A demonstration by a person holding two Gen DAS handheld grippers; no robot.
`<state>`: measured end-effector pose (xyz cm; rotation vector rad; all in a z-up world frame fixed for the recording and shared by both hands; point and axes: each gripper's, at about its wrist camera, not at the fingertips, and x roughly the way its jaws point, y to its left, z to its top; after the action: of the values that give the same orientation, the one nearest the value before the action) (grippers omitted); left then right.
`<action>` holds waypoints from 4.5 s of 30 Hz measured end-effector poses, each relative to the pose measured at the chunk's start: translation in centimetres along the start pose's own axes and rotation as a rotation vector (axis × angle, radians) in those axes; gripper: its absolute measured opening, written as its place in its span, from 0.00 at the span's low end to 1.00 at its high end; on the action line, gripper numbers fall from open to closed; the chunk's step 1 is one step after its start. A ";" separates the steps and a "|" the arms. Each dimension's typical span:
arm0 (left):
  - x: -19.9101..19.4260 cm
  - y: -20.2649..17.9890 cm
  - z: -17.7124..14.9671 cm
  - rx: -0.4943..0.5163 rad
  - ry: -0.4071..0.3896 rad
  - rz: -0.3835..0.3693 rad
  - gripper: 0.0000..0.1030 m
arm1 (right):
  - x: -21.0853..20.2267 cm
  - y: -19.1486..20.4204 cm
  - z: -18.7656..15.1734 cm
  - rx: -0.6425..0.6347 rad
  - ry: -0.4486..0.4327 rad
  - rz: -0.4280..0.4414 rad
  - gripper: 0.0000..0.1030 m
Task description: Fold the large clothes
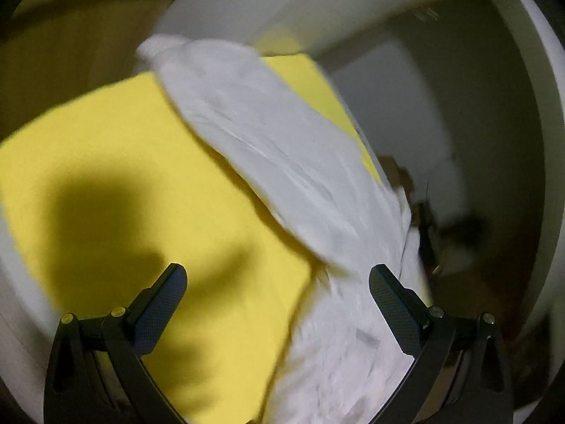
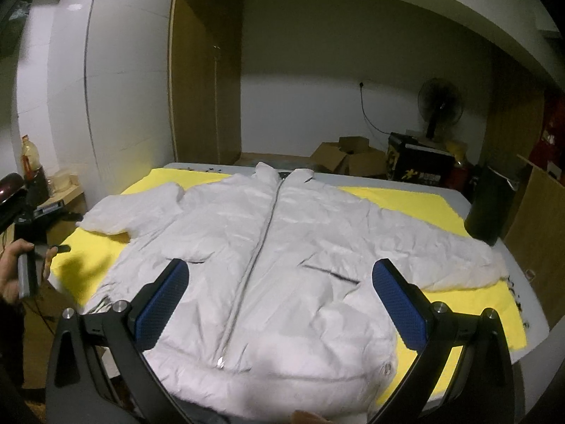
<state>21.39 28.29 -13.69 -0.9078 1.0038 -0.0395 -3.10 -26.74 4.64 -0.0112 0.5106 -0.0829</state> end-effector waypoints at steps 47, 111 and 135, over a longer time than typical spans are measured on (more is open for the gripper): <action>3.0 -9.2 10.8 0.228 -0.281 -0.052 0.13 | 30.9 16.6 7.4 -0.056 0.426 0.077 1.00; 23.1 -38.5 -24.3 1.027 0.065 -0.094 1.00 | 16.5 -18.0 2.2 0.515 0.191 -0.180 1.00; -3.3 -14.4 -10.8 0.580 -0.385 -0.085 1.00 | 39.5 11.2 5.4 -0.383 0.449 -0.076 0.53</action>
<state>16.69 13.48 -4.04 -0.4000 0.5443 -0.2084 34.70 -18.86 -10.21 -0.3941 0.9692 -0.0605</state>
